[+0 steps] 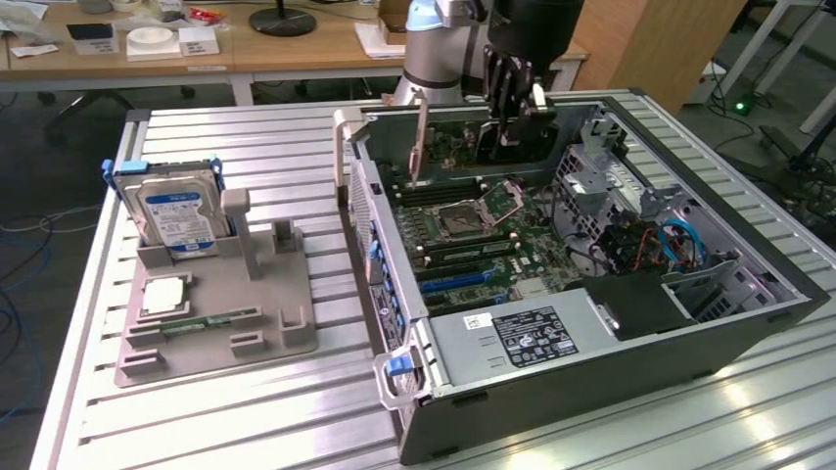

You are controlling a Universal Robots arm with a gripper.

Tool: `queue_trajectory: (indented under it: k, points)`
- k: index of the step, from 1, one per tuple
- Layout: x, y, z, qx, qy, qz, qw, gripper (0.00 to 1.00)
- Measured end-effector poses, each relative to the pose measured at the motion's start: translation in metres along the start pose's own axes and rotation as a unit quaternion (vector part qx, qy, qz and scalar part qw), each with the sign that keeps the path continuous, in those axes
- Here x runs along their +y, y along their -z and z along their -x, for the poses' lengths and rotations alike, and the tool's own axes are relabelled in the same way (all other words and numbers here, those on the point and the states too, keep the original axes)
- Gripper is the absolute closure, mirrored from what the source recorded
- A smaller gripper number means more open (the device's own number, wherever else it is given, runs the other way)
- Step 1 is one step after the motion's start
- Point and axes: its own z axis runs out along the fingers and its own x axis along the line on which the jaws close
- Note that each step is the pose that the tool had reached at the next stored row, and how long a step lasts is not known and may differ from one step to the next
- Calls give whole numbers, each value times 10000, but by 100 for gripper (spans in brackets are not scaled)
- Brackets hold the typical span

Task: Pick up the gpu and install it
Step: 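Insert the gpu into the slot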

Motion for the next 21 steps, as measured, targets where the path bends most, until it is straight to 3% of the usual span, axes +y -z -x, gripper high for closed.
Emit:
queue_trajectory:
  k: [6,12,21]
  points:
    - [-7,-10,-46,-1,25,1,10000,72]
    - [-6,-112,-51,-1,49,11,10000,72]
    - [-16,-165,-179,-1,47,25,10000,72]
